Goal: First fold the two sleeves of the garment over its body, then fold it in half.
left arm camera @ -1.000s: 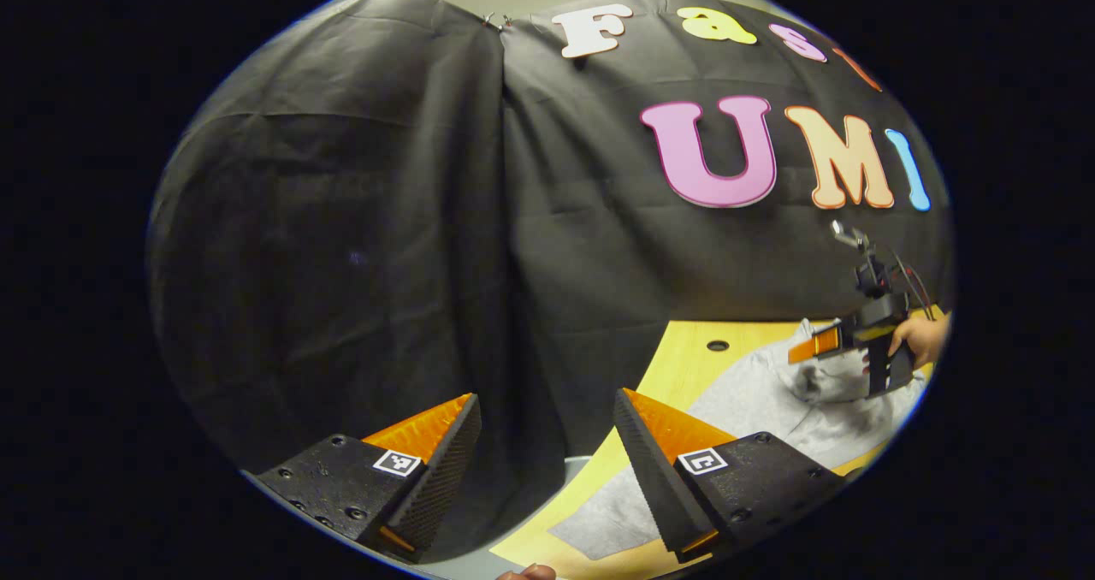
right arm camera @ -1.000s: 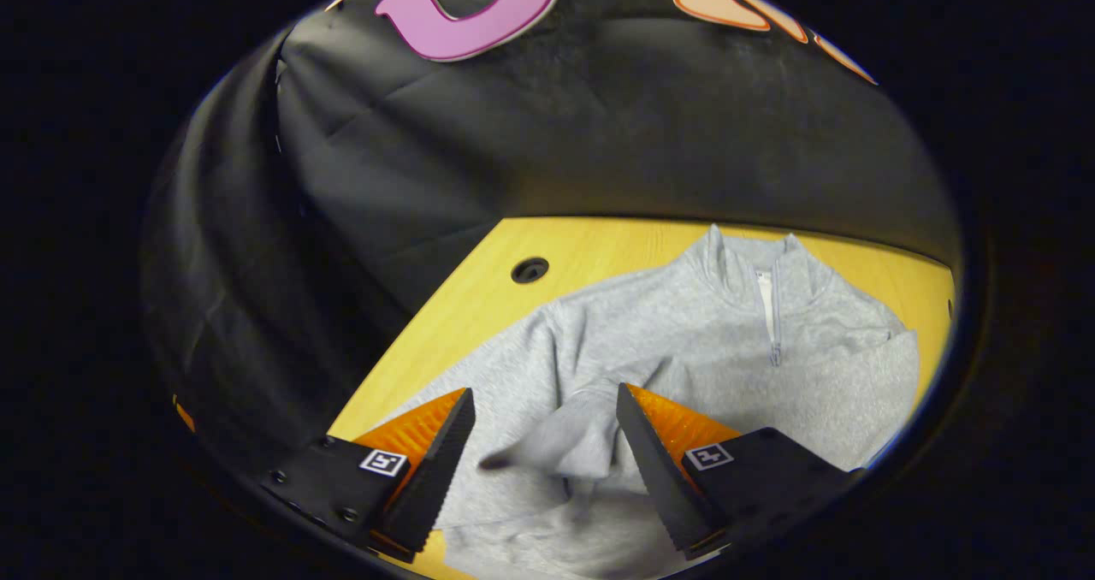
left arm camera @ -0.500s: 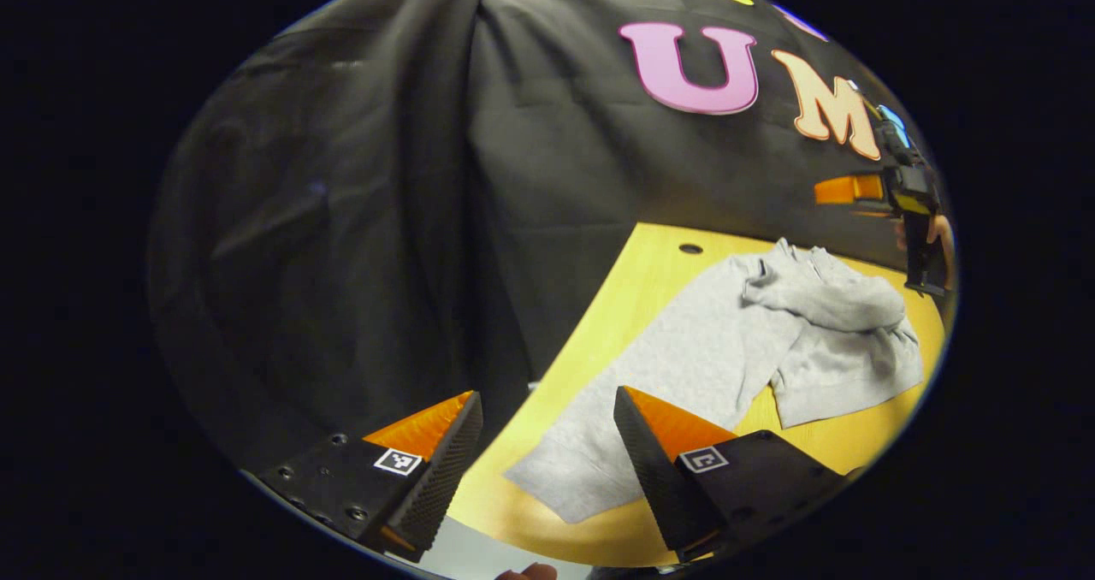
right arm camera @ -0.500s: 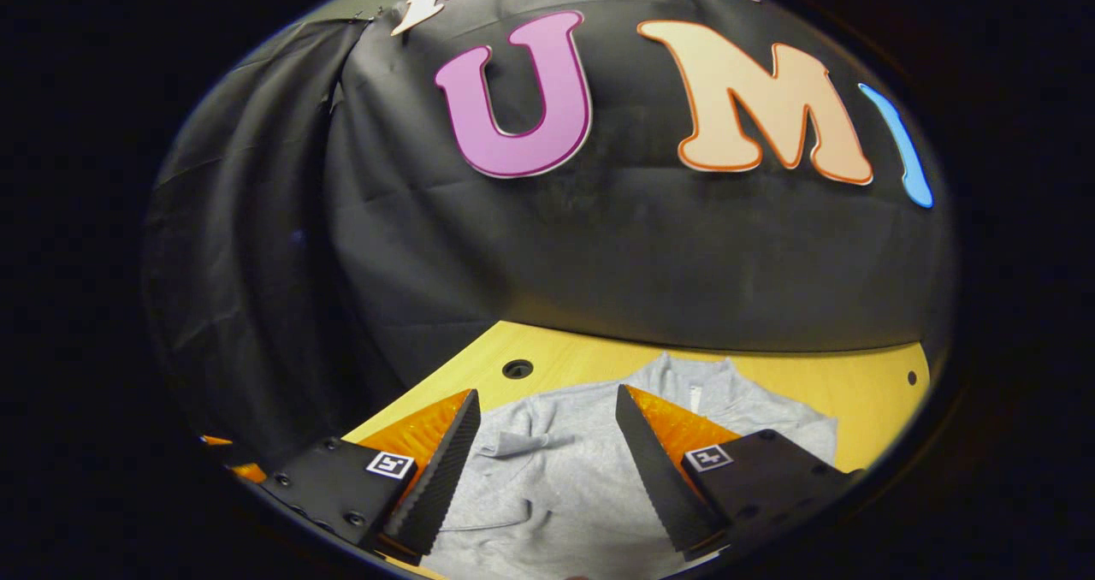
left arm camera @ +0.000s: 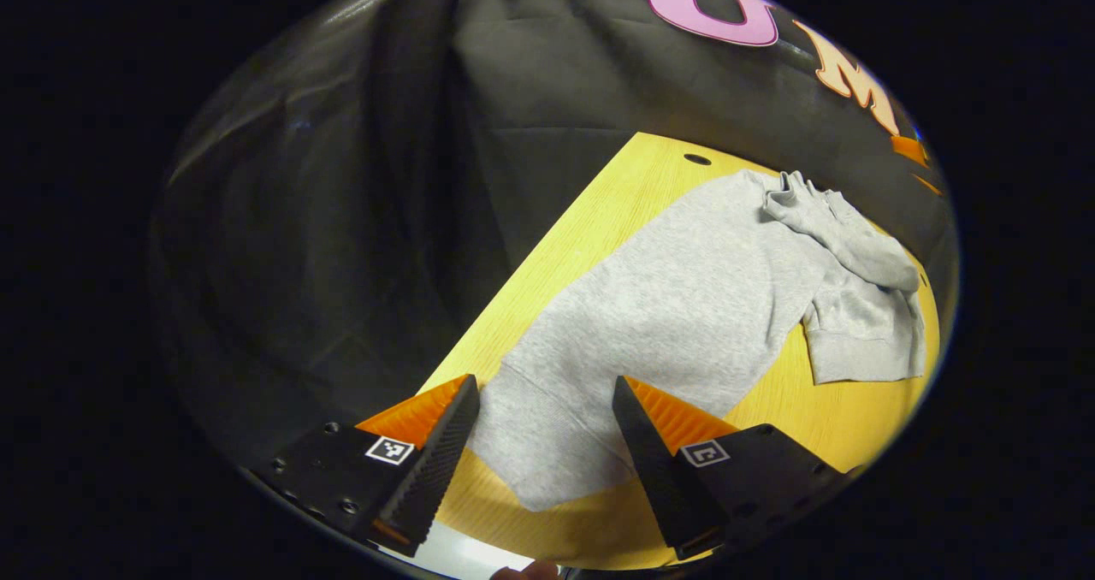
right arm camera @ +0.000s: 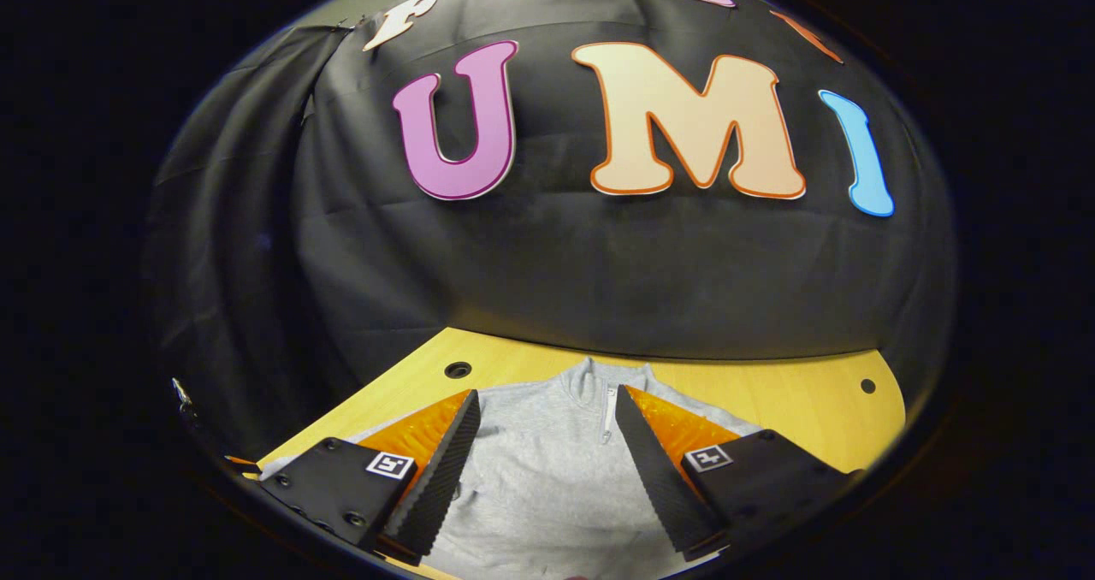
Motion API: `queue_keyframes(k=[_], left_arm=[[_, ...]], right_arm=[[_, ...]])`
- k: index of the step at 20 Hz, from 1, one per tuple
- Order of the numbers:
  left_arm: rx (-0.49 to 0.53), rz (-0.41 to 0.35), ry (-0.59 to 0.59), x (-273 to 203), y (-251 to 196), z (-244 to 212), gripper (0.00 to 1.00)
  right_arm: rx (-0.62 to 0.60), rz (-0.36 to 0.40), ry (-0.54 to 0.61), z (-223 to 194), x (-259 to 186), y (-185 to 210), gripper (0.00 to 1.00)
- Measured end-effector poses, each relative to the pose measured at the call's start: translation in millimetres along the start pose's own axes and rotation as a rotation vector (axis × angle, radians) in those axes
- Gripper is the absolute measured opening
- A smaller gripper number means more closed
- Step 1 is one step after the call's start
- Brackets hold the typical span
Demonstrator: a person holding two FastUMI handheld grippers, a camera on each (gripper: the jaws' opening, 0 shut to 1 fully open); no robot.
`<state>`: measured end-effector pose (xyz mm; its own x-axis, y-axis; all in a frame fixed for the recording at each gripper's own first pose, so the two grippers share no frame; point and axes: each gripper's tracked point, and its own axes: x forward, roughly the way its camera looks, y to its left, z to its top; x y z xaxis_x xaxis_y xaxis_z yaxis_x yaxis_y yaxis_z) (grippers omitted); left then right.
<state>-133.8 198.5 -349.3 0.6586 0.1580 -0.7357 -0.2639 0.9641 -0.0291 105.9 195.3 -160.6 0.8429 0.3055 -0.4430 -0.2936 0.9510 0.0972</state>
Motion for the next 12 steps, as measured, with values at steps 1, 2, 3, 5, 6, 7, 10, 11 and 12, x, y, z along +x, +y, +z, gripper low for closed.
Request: queue_keyframes(k=[1, 2, 3, 5, 6, 7, 10, 11, 12], left_arm=[[0.003, 0.001, 0.032, -0.5, -1.2, -6.8, 0.94], [-0.008, 0.002, 0.022, -3.4, -1.0, -5.3, 0.96], [-0.02, 0.004, 0.028, -0.9, -1.8, -4.1, 0.97], [-0.033, 0.013, 0.024, -0.5, -3.9, -4.2, 0.97], [-0.035, 0.015, 0.03, -2.2, -5.0, -7.6, 0.93], [-0.03, 0.008, 0.023, -3.2, -8.9, -4.5, 0.92], [0.015, -0.021, 0.029, 3.3, -27.4, -3.9, 0.43], [0.034, -0.009, 0.033, 4.1, -29.4, -2.0, 0.27], [0.042, 0.013, 0.038, 3.3, -29.0, -1.7, 0.1]], right_arm=[[-0.001, -0.011, -0.001, 0.0, -2.3, -6.5, 0.99], [-0.001, -0.017, -0.004, 0.2, -5.1, -11.7, 0.99], [-0.002, -0.023, -0.007, 2.6, -8.2, -16.9, 0.99], [-0.007, -0.032, -0.017, 6.6, -14.1, -27.0, 0.99], [-0.009, -0.036, -0.022, 8.7, -17.6, -31.4, 0.99], [-0.008, -0.039, -0.024, 9.2, -20.0, -35.2, 0.99], [0.005, -0.049, -0.033, 11.7, -28.5, -47.1, 0.99], [0.009, -0.054, -0.033, 11.1, -31.4, -51.5, 0.99], [0.009, -0.059, -0.035, 10.2, -37.0, -60.6, 0.99]])
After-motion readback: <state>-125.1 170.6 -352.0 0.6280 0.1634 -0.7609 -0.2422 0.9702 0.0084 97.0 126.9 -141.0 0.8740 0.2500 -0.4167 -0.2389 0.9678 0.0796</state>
